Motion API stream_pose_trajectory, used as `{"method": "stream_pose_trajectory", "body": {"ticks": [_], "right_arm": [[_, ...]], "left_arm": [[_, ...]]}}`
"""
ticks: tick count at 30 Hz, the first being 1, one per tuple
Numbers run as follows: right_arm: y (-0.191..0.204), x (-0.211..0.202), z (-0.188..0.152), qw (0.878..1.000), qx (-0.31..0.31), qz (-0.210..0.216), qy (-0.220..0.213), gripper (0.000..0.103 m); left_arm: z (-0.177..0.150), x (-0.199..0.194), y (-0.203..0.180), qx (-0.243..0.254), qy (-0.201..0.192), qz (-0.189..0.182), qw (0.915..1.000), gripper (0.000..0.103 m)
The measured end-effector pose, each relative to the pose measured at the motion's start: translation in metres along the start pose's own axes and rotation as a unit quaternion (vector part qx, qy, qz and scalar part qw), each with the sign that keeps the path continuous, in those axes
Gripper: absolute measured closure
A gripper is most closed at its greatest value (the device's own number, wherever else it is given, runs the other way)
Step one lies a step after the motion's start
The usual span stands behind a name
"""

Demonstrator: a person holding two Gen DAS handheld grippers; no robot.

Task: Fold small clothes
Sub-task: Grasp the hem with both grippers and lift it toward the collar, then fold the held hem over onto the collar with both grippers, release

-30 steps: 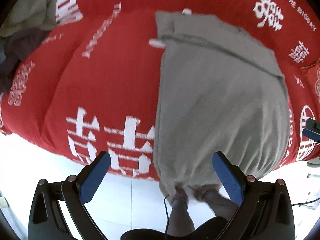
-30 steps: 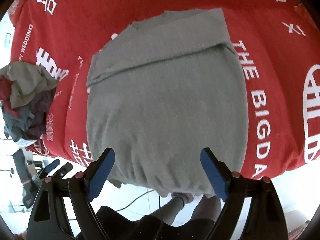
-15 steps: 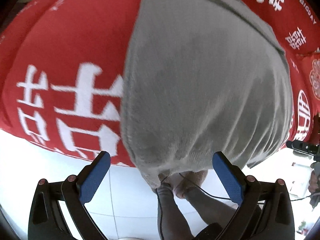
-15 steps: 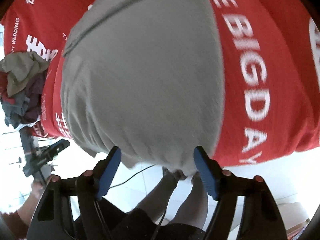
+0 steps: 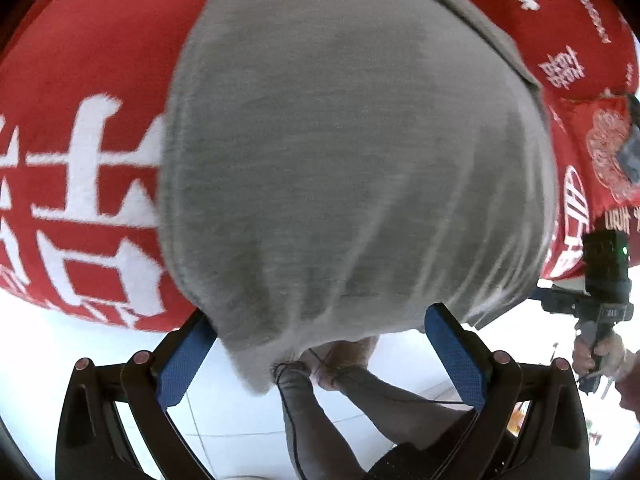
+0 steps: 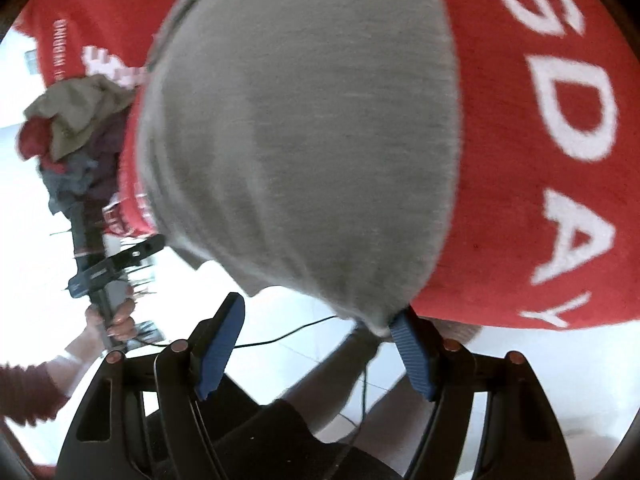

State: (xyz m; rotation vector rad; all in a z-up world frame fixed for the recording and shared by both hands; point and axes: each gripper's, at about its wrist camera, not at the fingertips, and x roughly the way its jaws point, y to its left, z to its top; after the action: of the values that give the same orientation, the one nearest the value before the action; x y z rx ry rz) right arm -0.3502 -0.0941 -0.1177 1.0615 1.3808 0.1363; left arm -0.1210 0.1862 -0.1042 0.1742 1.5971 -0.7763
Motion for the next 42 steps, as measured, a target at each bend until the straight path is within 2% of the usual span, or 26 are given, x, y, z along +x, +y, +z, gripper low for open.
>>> {"method": "stream_pose_trajectory", "body": {"ticks": [7,12,15,17,18,19,20,22,24,30,34,38,42], "right_arm": [[-0.005,0.011,0.001,0.999,0.0,0.032,0.005,0.026],[-0.015,0.024,0.0,0.998,0.019,0.062,0.014,0.026],[-0.02,0.033,-0.002,0.996,0.044,0.07,0.018,0.029],[-0.025,0.035,-0.002,0.994,0.076,0.081,0.016,0.061],[-0.028,0.034,-0.002,0.992,0.098,0.084,0.01,0.089],[-0.034,0.032,-0.003,0.987,0.129,0.095,-0.003,0.091],[-0.036,0.029,-0.005,0.984,0.141,0.108,-0.012,0.091],[-0.032,0.023,-0.009,0.981,0.142,0.129,-0.027,0.092],[-0.022,0.014,-0.013,0.975,0.143,0.165,-0.042,0.092],[-0.009,-0.021,-0.015,0.955,0.167,0.224,-0.104,0.092],[0.003,-0.037,-0.009,0.939,0.175,0.253,-0.152,0.092],[0.016,-0.056,0.007,0.921,0.174,0.294,-0.188,0.092],[0.026,-0.077,0.037,0.902,0.164,0.337,-0.215,0.092]], "left_arm": [[0.005,0.002,-0.008,0.007,0.009,-0.006,0.9999,0.001],[0.008,0.003,-0.016,0.025,0.02,0.024,0.9992,0.005],[0.008,0.002,-0.021,0.035,0.023,0.057,0.9975,0.025],[0.009,0.0,-0.018,0.035,0.031,0.077,0.9959,0.061],[0.009,-0.001,-0.015,0.029,0.038,0.073,0.9962,0.071],[0.01,-0.002,-0.01,0.017,0.046,0.054,0.9973,0.086],[0.012,-0.005,-0.006,0.002,0.052,0.031,0.9982,0.086],[0.015,-0.014,-0.008,0.003,0.047,0.018,0.9988,0.09],[0.018,-0.027,-0.015,0.009,0.036,-0.004,0.9993,0.09],[0.033,-0.058,-0.026,-0.003,0.01,-0.068,0.9976,0.09],[0.044,-0.068,-0.031,0.004,0.0,-0.082,0.9966,0.09],[0.074,-0.083,-0.033,-0.002,-0.02,-0.098,0.9949,0.09],[0.109,-0.1,-0.031,-0.03,-0.055,-0.111,0.9919,0.09]]}}
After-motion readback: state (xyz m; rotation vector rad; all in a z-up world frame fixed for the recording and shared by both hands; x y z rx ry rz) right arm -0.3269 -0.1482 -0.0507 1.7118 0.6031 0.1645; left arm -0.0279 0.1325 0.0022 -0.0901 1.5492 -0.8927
